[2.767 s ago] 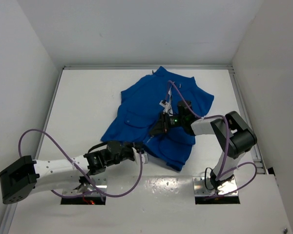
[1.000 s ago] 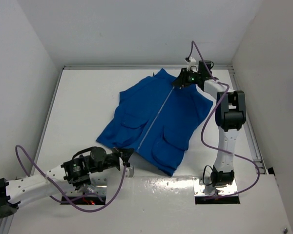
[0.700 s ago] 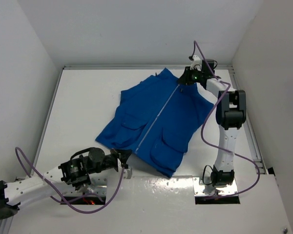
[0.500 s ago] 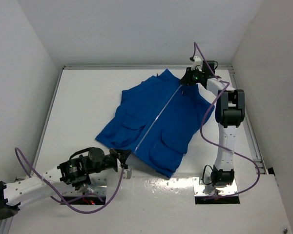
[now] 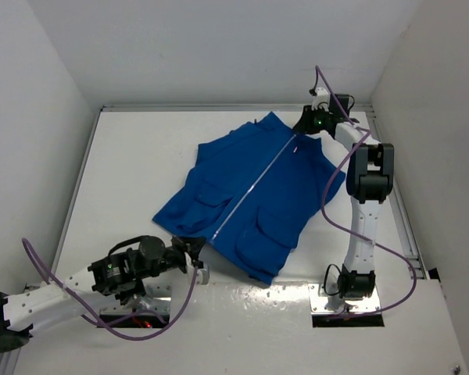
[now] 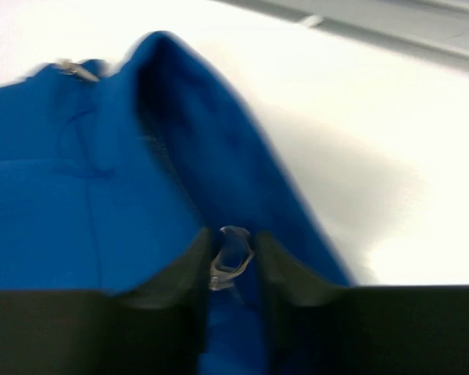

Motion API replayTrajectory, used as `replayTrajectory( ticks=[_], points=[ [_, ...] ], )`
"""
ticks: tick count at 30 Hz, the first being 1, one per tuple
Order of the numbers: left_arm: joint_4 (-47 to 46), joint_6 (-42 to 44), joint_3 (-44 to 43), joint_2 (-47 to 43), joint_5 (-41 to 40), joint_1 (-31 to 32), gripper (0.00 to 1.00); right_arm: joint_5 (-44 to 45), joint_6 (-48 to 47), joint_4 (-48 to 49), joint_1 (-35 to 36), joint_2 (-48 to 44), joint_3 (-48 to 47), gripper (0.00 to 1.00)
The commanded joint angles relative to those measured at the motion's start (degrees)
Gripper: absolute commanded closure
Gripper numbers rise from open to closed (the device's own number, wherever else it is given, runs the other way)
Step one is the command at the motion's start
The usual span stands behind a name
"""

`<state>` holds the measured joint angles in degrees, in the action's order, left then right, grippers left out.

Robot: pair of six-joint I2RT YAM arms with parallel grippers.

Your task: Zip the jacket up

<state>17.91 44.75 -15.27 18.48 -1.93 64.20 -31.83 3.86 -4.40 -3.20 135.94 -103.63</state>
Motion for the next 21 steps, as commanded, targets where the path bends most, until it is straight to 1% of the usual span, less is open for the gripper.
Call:
replayTrajectory(
  ticks=[1, 2, 3, 4, 5, 6, 7, 8, 9, 10, 11, 12, 13, 14, 15, 16, 17, 18, 19, 20, 21],
  points=[
    [1.5, -2.2, -2.5, 1.0, 0.4, 1.4, 0.88, 10.3, -5.5, 10.0, -4.2, -1.8, -3.2, 0.66],
    [-0.4, -2.2, -2.5, 2.0, -1.3, 1.4, 0.68, 9.5, -5.8, 9.8, -4.3, -3.5, -2.2, 0.57],
    [-1.5, -2.2, -2.5, 2.6, -2.3, 1.4, 0.55, 9.2, -6.0, 9.7, -4.3, -4.2, -1.7, 0.40],
    [-2.7, -2.2, -2.5, 3.7, -4.0, 1.4, 0.45, 8.1, -6.0, 9.7, -4.3, -5.1, 0.3, 0.35],
    [-5.7, -2.2, -2.5, 4.4, -4.9, 1.4, 0.29, 8.2, -6.0, 9.8, -4.2, -7.9, 1.2, 0.31],
    [-7.3, -2.2, -2.5, 5.0, -5.7, 1.4, 0.21, 7.5, -5.9, 9.9, -4.3, -9.1, 2.3, 0.24],
    [-9.5, -2.2, -3.4, 6.6, -7.1, 1.4, 0.15, 7.1, -5.6, 9.7, -4.3, -12.7, 5.2, 0.20],
    [-10.5, -2.2, -4.1, 7.7, -7.8, 1.4, 0.15, 6.3, -5.4, 9.6, -4.5, -14.1, 6.1, 0.18],
    [-11.6, -2.9, -5.1, 8.9, -8.6, 1.4, 0.06, 5.6, -4.9, 9.5, -4.4, -15.3, 7.1, 0.16],
    [-13.0, -5.6, -6.2, 10.3, -10.1, 1.4, 0.00, 5.1, -4.3, 9.0, -4.5, -18.7, 9.3, 0.12],
    [-14.9, -7.6, -9.4, 14.3, -14.1, 0.9, 0.00, 3.2, -4.2, 8.4, -4.6, -22.0, 11.9, 0.11],
    [-14.9, -9.9, -11.6, 16.8, -16.4, 0.3, 0.00, 2.1, -2.5, 7.1, -4.7, -25.8, 14.3, 0.11],
    [-14.4, -15.9, -16.9, 19.8, -21.6, 0.3, 0.00, -1.6, -1.8, 5.0, -5.0, -27.5, 16.6, 0.07],
    [-13.1, -18.8, -20.2, 23.3, -23.4, -0.9, 0.00, -2.9, -1.7, 1.7, -5.6, -29.3, 18.7, 0.04],
    [-8.4, -24.6, -23.5, 31.0, -24.6, -3.6, 0.00, -4.0, -2.1, 0.2, -5.8, -34.5, 20.1, 0.01],
    [-6.1, -27.5, -26.5, 34.7, -25.7, -5.3, 0.00, -5.9, -2.5, -1.6, -6.2, -36.3, 21.3, 0.01],
    [-4.2, -30.3, -31.7, 38.1, -27.5, -7.2, 0.00, -7.1, -3.4, -7.6, -6.8, -38.0, 25.1, 0.01],
    [-0.7, -33.0, -34.0, 40.9, -27.5, -11.9, 0.00, -7.8, -3.4, -9.6, -7.3, -43.5, 26.5, 0.01],
    [0.7, -37.8, -36.0, 45.1, -26.1, -14.4, 0.00, -8.2, -5.3, -11.4, -7.7, -45.2, 27.9, 0.01],
    [1.9, -40.2, -37.8, 46.6, -25.5, -16.7, 0.00, -8.2, -7.7, -15.1, -8.6, -49.0, 31.4, 0.01],
    [3.2, -42.4, -40.3, 47.9, -25.5, -21.0, 0.00, -7.2, -8.6, -18.3, -9.0, -52.6, 35.3, 0.01]
  ],
)
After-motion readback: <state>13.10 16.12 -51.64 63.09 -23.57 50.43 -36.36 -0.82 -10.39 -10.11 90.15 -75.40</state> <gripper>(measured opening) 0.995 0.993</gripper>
